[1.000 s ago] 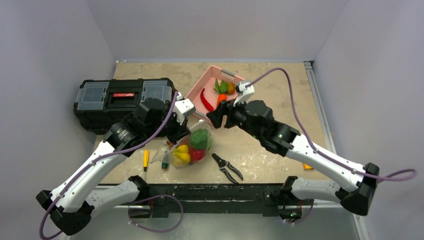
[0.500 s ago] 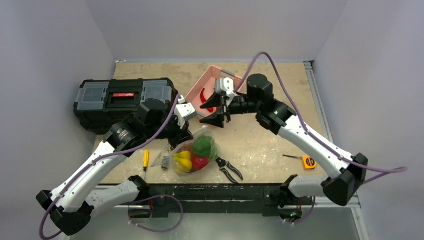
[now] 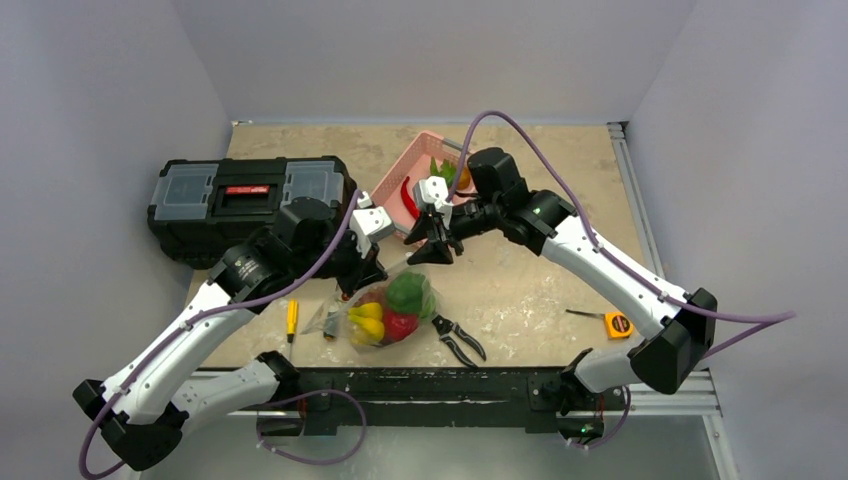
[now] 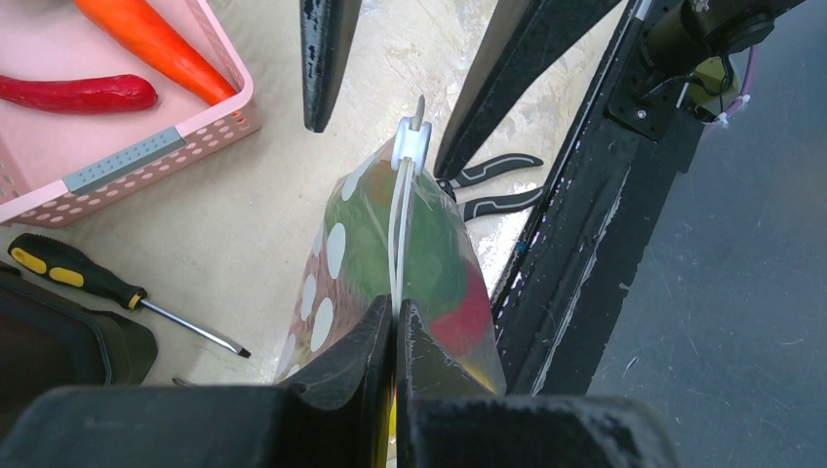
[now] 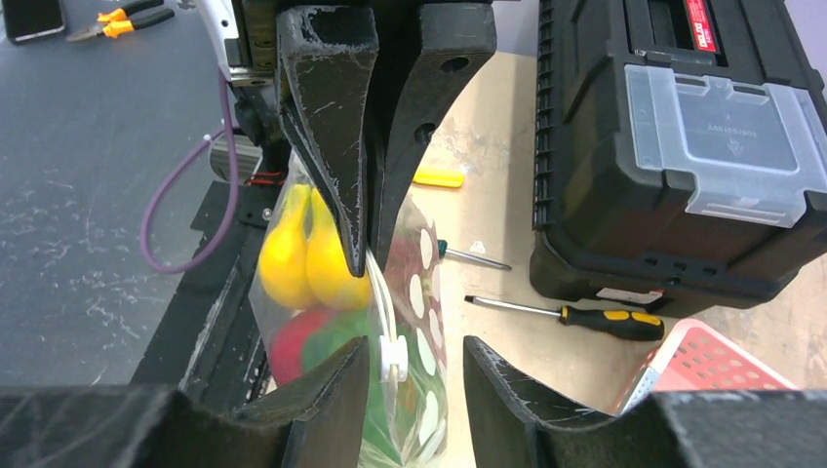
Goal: Place the food in the zip-top bag and seal the zipper
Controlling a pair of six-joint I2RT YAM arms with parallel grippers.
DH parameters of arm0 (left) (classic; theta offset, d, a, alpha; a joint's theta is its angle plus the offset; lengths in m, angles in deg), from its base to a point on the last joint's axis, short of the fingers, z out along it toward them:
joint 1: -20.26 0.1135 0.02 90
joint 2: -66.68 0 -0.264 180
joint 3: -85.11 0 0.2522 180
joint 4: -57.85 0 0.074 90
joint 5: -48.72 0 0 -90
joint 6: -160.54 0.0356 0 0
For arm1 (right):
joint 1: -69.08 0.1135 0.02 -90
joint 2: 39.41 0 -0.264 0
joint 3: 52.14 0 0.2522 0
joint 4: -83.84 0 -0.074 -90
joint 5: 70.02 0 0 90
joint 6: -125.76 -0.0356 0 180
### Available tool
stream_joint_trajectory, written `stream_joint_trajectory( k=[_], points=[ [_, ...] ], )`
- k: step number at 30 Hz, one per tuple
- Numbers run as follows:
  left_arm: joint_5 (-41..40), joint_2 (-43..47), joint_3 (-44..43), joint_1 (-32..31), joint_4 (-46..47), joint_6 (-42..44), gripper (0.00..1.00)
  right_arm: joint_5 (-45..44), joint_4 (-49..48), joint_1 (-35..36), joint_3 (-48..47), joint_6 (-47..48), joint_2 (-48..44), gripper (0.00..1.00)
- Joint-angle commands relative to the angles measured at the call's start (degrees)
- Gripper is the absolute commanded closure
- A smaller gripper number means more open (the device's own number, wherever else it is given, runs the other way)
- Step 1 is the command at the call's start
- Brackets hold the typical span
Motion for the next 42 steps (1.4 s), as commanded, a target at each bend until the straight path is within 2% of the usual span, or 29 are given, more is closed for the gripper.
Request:
stream_joint_trajectory(
  k=[1,9,17,23,35,42],
  points=[
    [1.7,0.0,-0.2,0.3,2.3,1.5,1.00,-0.2,1.8,0.0,-1.7,2.6,-0.4,0.63],
    [1.6,-0.1,-0.2,0.5,2.4,1.5,1.00,1.3,1.7,0.0,-2.0,3.4,0.0,0.81],
    [1.9,-0.5,-0.2,0.9,2.7,1.0,1.00,1.4,2.5,0.0,-2.7,2.6,0.1,0.82],
    [2.8,-0.7,-0.2,1.5,3.1,0.5,1.00,2.3,3.0,0.1,-3.0,2.7,0.5,0.90],
    [8.1,-0.7,-0.1,3.2,4.6,0.0,1.00,1.1,3.0,3.1,-5.2,2.0,3.5,0.91],
    [7.7,-0.6,0.0,3.3,4.4,0.2,1.00,0.9,4.2,5.2,-7.3,2.3,5.5,0.90]
  ],
)
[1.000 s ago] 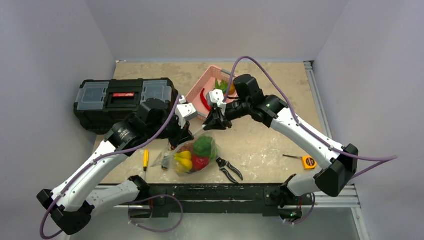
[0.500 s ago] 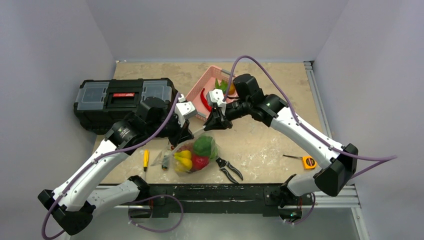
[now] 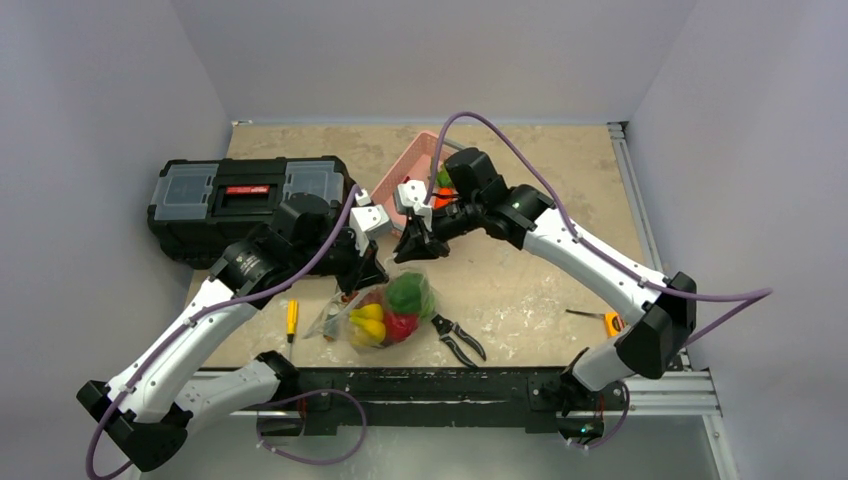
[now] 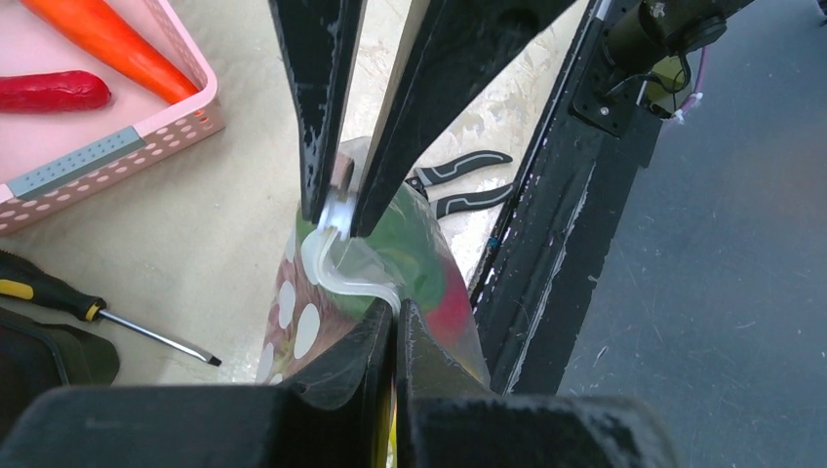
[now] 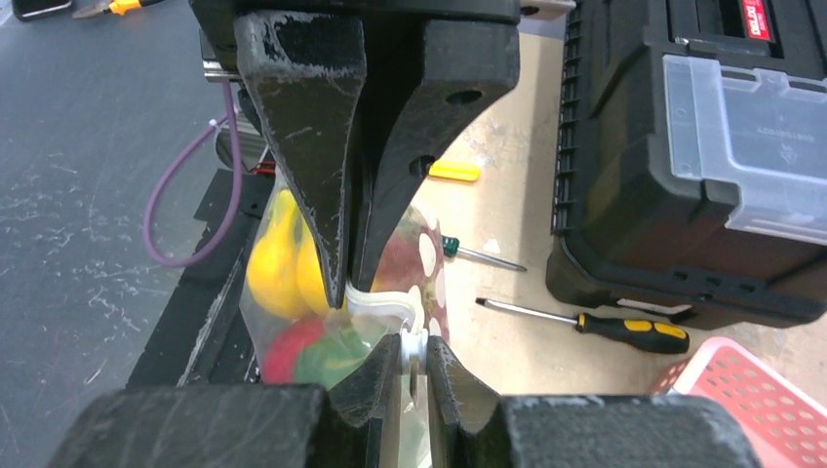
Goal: Place the food in the zip-top bag and seal the zipper
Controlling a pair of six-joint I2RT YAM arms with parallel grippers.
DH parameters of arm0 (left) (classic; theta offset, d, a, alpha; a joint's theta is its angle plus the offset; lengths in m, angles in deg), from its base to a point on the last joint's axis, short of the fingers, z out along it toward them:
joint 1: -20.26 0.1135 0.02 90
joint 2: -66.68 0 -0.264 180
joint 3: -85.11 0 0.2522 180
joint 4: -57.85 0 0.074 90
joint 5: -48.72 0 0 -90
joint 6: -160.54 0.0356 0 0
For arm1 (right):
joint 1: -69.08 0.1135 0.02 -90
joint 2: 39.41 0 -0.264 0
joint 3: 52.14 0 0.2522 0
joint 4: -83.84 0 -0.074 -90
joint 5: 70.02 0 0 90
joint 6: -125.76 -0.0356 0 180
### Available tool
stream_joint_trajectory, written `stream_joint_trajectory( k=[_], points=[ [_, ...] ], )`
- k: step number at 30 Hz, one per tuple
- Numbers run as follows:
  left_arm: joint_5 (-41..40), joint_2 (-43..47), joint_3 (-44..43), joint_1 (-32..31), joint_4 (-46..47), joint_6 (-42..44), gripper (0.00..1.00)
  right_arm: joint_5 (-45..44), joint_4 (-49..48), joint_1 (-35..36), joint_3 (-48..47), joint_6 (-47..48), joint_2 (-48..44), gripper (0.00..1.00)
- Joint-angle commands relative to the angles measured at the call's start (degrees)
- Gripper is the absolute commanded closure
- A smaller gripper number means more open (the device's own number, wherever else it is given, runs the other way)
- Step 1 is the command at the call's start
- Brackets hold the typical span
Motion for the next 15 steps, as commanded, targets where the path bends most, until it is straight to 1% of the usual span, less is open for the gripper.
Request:
stream_joint_trajectory(
  k=[1,5,6,8,11,12,15],
  points=[
    [1.3,0.4,-0.1,0.3,4.5,0.4,1.00,2.0,1.4,2.2,-3.3,0.2,0.4,0.89],
    [1.0,0.9,0.0,0.2,4.5,0.4,1.00,1.8,2.0,2.2,-2.7,0.6,-0.2,0.87],
    [0.9,1.0,0.0,0.3,4.6,0.4,1.00,1.8,1.9,2.2,-2.5,0.6,-0.6,0.84],
    [0.8,1.0,0.1,0.3,4.6,0.4,1.00,1.8,1.5,2.1,-2.2,0.4,-1.2,0.68],
    [0.9,0.8,0.1,0.3,4.4,0.4,1.00,-1.8,-0.4,2.2,-0.6,-1.4,-3.6,0.54],
    [1.0,0.6,0.1,0.3,4.4,0.4,1.00,-3.5,-1.1,2.2,0.2,-1.9,-5.1,0.51],
    [0.8,0.6,0.0,0.3,4.3,0.6,1.00,-5.6,-1.9,2.1,2.2,-3.4,-8.0,0.48]
  ],
)
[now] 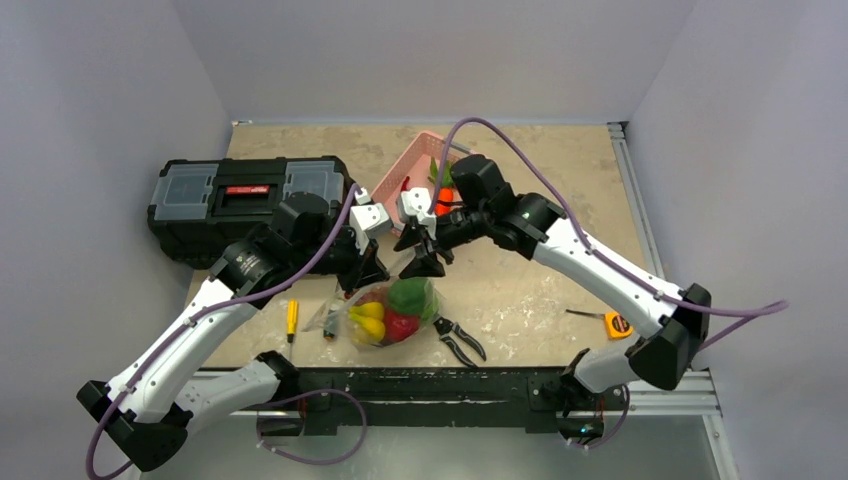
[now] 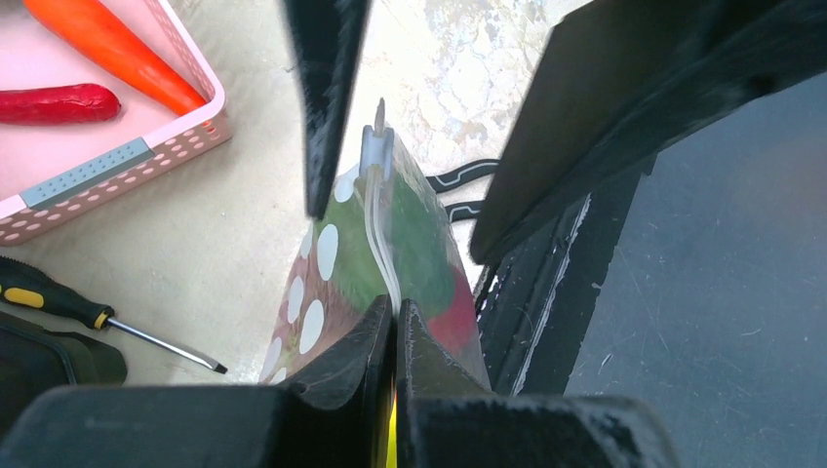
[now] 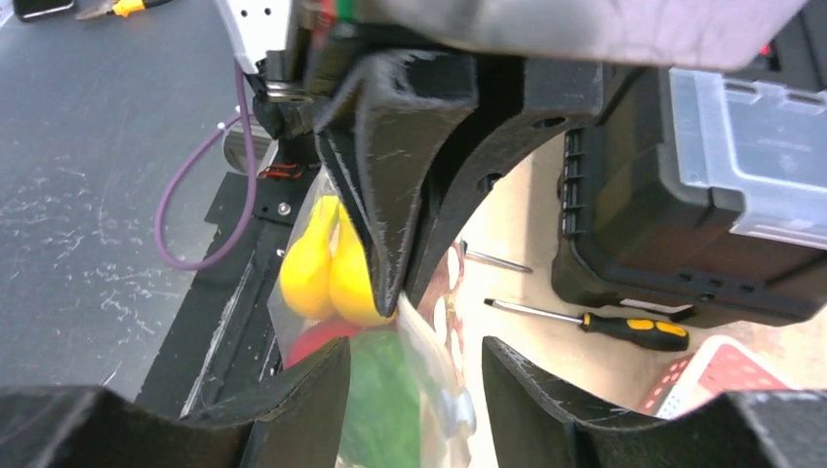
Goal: Place the food in the zip-top bag and seal the zipper
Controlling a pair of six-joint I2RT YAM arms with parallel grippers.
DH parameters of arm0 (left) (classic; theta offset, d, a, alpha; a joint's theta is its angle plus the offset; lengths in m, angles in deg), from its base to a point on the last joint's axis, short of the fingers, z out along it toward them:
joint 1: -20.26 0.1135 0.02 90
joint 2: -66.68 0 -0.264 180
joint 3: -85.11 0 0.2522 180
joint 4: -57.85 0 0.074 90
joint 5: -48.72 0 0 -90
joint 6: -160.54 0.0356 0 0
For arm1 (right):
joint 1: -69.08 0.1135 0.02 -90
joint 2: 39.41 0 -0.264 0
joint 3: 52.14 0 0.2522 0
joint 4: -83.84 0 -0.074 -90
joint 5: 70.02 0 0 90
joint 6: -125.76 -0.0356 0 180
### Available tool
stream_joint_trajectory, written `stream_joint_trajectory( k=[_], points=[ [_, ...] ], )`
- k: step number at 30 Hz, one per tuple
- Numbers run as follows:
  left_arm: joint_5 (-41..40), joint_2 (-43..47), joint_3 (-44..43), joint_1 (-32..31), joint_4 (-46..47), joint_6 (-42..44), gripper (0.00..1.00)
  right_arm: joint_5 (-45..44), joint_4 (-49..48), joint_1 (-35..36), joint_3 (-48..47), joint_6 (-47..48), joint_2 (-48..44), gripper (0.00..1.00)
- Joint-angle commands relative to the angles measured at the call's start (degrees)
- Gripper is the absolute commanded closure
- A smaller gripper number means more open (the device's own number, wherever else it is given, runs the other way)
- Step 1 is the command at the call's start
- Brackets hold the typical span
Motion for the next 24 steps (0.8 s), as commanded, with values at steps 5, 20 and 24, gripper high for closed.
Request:
stream_joint_trajectory(
  k=[5,20,24],
  points=[
    [0.7,0.4,0.0,0.3,3.3,0.6,1.00,-6.4,1.6,-0.1,1.7,-0.9,-9.1,0.53],
    [3.0,1.5,0.5,0.2,4.3,0.9,1.00,-3.2,-15.1,-2.9,13.1,-8.2,-11.8,0.47],
    [3.2,1.3,0.6,0.2,4.5,1.0,1.00,-2.2,-17.7,-3.3,14.5,-9.7,-11.4,0.53]
  ],
)
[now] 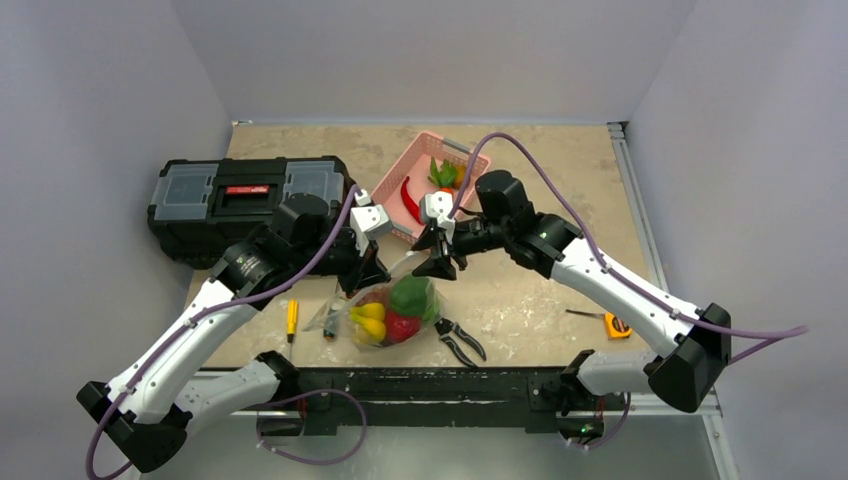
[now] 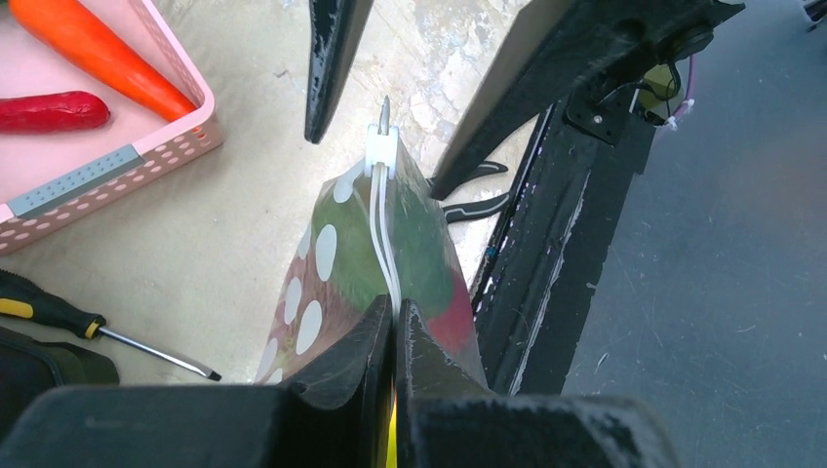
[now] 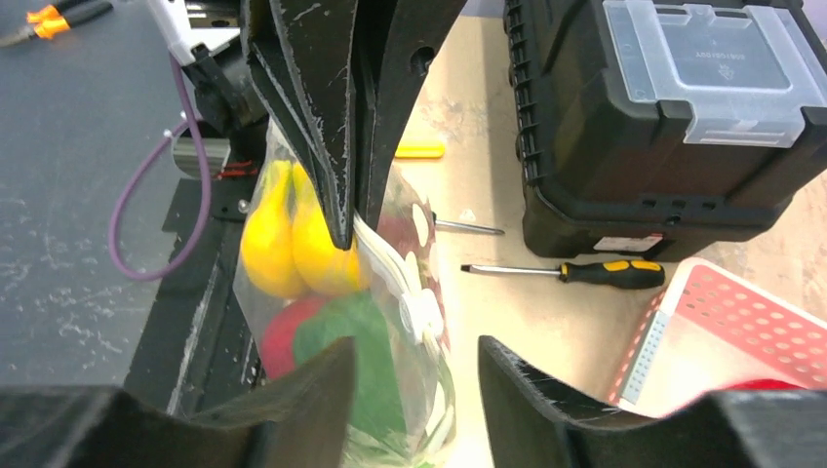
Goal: Place the food in the zip-top bag and seal the zipper
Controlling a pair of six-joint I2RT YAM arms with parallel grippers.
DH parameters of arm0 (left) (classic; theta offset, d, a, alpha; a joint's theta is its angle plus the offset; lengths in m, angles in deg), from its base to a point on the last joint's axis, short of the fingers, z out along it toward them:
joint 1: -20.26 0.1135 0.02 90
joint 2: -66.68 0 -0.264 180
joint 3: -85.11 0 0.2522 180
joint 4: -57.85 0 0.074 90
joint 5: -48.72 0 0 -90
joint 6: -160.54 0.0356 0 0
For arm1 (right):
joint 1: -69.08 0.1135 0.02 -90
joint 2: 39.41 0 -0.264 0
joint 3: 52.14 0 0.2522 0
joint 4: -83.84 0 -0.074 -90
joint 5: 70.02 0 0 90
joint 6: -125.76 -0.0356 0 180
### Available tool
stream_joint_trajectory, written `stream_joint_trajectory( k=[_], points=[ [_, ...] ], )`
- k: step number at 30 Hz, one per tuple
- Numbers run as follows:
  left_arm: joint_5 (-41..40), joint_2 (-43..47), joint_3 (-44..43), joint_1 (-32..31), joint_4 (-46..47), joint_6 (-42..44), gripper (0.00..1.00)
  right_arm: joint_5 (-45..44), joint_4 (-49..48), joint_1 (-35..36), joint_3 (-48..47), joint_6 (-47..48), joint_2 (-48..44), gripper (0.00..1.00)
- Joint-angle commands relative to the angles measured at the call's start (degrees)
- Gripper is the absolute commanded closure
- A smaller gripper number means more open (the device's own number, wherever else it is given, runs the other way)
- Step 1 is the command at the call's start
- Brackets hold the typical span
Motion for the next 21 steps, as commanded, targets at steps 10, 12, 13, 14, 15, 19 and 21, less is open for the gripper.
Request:
stream_joint_trajectory(
  k=[10,12,13,14,15,19,21],
  points=[
    [-0.9,0.0,-0.9,0.2,6.3,-1.8,0.73,6.2,-5.8,-0.5,0.0,-2.4,-1.0,1.00],
    [-1.8,0.0,-1.0,0.2,7.2,-1.9,0.66,5.9,-6.0,-0.6,0.0,-2.4,-1.0,1.00],
    [-1.6,-0.1,-1.0,0.2,7.6,-1.6,0.64,6.0,-6.1,-0.6,0.0,-2.5,-1.0,1.00],
    [-1.1,-0.4,-1.0,0.2,7.9,-1.5,0.64,6.3,-6.3,-0.6,0.0,-2.5,-1.1,1.00],
    [-0.4,-0.8,-1.0,0.2,8.0,-1.4,0.63,6.5,-6.4,-0.6,0.0,-2.5,-1.1,1.00],
    [-0.6,-2.1,-1.4,0.2,7.2,-0.9,0.64,6.7,-6.8,-0.6,0.1,-2.7,-1.5,1.00],
    [-0.3,-2.2,-1.2,0.2,7.1,-0.5,0.67,7.0,-7.0,-0.6,0.1,-3.0,-1.6,1.00]
  ],
)
